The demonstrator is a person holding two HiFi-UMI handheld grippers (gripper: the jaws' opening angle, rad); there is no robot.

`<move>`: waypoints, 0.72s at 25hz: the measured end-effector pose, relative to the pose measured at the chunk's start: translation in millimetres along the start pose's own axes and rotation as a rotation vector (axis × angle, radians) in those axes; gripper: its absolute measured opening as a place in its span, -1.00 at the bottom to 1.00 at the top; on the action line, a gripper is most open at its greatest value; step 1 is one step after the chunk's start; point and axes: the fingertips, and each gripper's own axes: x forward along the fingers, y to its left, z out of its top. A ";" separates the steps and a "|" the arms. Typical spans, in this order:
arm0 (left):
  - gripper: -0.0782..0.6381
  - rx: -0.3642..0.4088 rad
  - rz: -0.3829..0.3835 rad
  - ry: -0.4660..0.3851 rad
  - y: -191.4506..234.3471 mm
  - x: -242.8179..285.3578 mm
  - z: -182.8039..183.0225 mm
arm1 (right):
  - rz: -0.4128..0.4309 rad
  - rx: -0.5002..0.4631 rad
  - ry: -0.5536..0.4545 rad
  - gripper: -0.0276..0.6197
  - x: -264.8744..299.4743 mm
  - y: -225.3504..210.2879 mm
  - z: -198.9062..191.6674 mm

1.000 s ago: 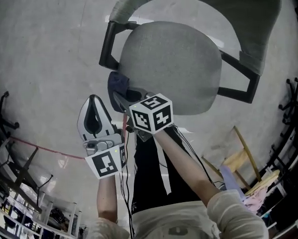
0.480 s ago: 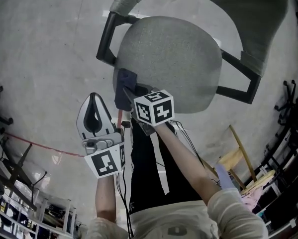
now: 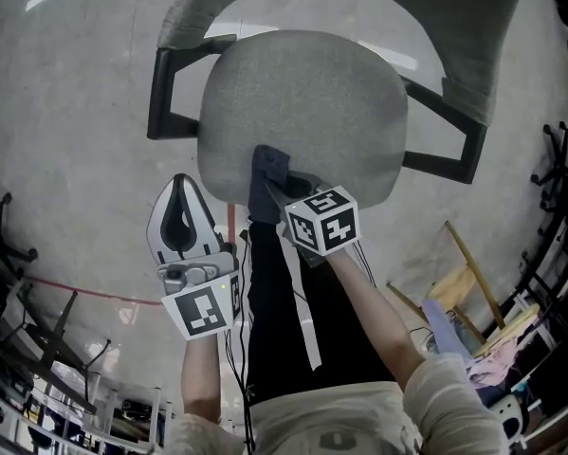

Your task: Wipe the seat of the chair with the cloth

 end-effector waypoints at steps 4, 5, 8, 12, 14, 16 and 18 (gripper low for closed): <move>-0.74 0.024 -0.072 0.001 -28.7 10.8 5.7 | -0.048 0.032 -0.005 -0.76 -24.6 -28.1 -10.5; -0.74 0.029 -0.090 0.001 -36.8 13.4 7.8 | -0.068 0.031 -0.006 -0.76 -31.8 -35.7 -14.0; -0.74 0.040 -0.138 -0.007 -61.2 21.7 16.3 | -0.145 0.026 -0.007 -0.76 -57.9 -63.7 -25.4; -0.74 0.054 -0.192 -0.026 -87.9 33.7 26.4 | -0.223 0.057 -0.019 -0.76 -90.4 -99.9 -39.7; -0.74 0.058 -0.212 -0.031 -101.1 38.9 29.0 | -0.257 0.066 -0.024 -0.76 -104.9 -117.2 -45.0; -0.74 0.063 -0.237 -0.032 -114.7 42.9 30.5 | -0.298 0.079 -0.033 -0.76 -119.4 -134.1 -50.1; -0.74 0.070 -0.266 -0.031 -126.8 46.0 31.8 | -0.339 0.100 -0.044 -0.76 -132.4 -148.9 -55.2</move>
